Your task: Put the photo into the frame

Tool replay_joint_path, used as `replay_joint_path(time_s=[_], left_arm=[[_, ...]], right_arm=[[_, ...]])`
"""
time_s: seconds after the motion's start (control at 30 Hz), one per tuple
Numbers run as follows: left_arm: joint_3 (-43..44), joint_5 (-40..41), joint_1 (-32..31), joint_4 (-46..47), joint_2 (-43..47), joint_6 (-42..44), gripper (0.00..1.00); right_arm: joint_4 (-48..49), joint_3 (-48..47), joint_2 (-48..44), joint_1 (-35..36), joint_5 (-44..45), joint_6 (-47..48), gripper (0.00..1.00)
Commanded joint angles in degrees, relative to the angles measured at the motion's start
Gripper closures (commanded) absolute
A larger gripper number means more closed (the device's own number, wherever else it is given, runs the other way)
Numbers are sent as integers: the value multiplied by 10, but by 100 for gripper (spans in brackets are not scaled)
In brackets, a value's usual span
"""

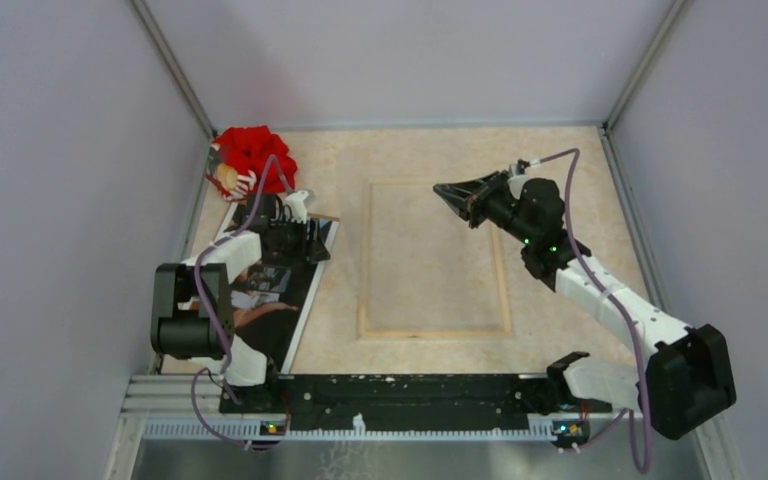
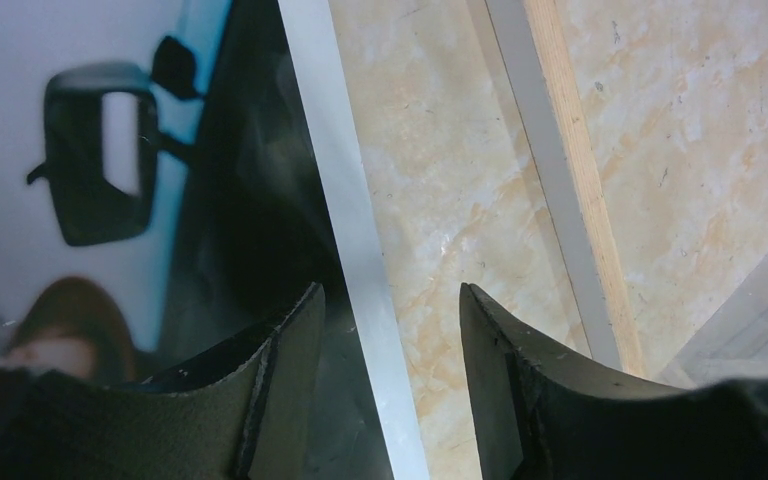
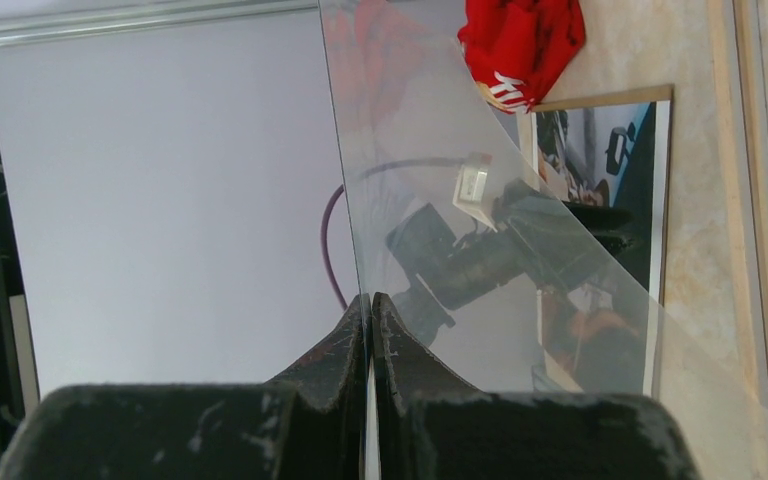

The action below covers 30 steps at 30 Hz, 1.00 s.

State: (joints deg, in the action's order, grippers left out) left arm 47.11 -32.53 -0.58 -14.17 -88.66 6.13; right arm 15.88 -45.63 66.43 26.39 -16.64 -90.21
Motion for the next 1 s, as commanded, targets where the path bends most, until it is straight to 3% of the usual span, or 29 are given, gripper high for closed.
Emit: replay_joint_path(time_s=[0.0, 0.97], left_arm=[[4, -9, 2, 9, 11, 9, 41], [11, -3, 2, 4, 5, 12, 40]], right_arm=[[25, 0, -23, 7, 12, -2, 100], [-49, 30, -47, 7, 98, 30, 100]])
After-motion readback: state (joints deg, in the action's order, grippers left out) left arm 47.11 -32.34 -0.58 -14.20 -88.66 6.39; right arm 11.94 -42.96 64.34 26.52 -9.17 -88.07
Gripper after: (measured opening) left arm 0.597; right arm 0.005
